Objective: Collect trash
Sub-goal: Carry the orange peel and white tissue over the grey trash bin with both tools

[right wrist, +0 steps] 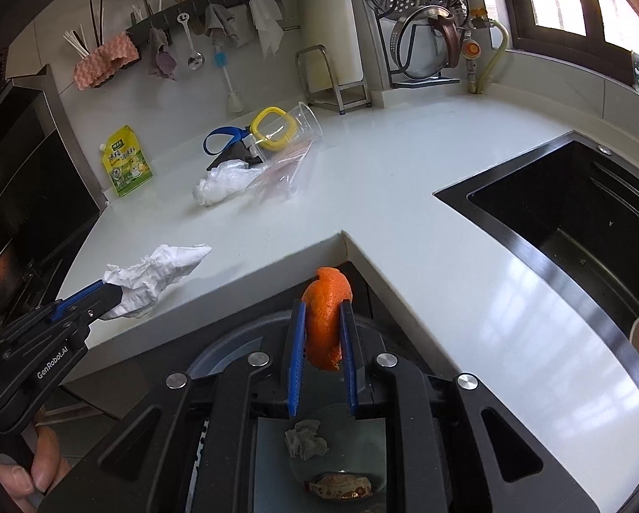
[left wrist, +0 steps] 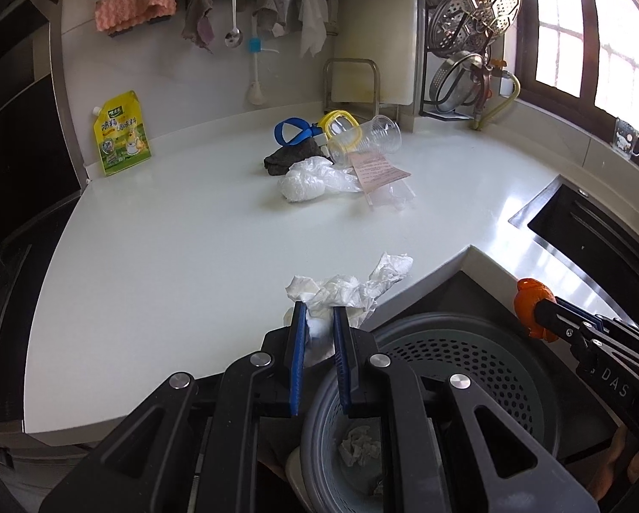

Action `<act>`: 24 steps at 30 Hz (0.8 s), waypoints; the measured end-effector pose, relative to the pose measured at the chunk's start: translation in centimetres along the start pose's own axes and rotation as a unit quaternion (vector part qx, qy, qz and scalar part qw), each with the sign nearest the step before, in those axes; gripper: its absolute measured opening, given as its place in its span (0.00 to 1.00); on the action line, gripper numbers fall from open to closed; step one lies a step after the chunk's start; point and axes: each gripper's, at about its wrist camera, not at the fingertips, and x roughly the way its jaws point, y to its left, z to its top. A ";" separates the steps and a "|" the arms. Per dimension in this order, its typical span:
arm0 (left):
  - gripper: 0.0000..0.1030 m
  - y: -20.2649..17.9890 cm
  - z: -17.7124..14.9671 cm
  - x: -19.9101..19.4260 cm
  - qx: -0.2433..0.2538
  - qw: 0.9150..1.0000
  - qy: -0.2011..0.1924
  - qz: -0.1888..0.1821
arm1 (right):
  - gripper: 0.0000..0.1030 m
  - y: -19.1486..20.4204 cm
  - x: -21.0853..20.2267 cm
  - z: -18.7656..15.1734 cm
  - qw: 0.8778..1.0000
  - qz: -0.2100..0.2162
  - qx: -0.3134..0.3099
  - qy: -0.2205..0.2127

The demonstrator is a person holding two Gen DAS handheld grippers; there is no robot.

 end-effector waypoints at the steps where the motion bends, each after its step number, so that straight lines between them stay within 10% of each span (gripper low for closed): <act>1: 0.13 0.0 -0.4 -0.3 0.002 1.000 0.001 -0.001 | 0.15 0.0 -0.4 -0.6 1.000 -0.002 0.002 0.000; 24: 0.13 -1.3 -5.1 -2.3 0.027 0.999 0.021 -0.022 | 0.15 1.4 -2.8 -6.3 1.000 0.007 -0.002 0.024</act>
